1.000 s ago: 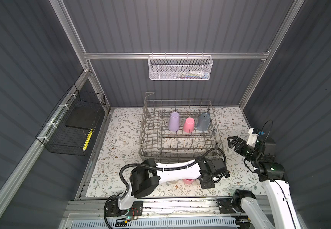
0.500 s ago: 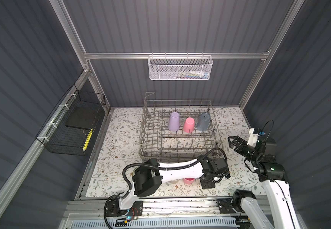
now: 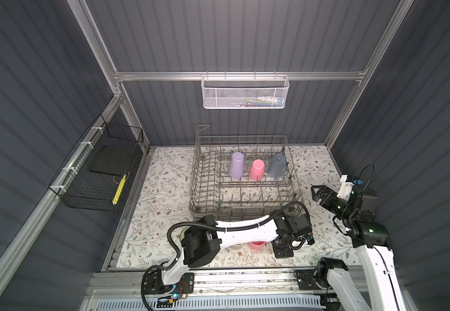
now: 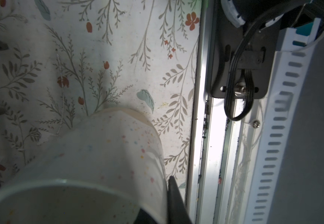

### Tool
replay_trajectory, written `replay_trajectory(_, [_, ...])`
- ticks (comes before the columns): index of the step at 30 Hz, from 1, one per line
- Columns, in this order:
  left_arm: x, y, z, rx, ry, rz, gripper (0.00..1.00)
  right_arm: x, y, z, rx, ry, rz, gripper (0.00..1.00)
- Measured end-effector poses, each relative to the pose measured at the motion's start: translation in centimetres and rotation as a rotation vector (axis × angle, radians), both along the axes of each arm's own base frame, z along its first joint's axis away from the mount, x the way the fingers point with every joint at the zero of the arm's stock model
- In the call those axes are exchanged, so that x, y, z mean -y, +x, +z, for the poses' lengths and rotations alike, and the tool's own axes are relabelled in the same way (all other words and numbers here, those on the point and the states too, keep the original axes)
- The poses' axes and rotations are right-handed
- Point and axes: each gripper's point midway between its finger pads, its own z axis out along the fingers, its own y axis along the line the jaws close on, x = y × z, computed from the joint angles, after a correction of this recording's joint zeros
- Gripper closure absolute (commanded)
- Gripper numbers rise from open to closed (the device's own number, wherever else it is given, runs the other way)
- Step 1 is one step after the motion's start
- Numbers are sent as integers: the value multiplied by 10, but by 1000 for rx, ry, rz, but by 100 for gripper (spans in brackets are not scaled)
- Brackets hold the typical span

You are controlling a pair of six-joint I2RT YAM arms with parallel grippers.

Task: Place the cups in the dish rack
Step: 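Lift the white speckled cup off the table with the left gripper, then carry the white cup sideways over the rack while the right gripper reaches toward it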

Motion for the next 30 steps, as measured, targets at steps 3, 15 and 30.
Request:
replay_trajectory(3, [0,-5,21,-17,-44,-11,100,-1,0,1,4,7,7,8])
replay_trajectory(15, [-6,-24,173,-76,-487,-59,100,-11,0,6,17,48,54,8])
replay_trajectory(30, [-47,56,250,-301,-906,188,100,-53,-6,60,201,145,294,7])
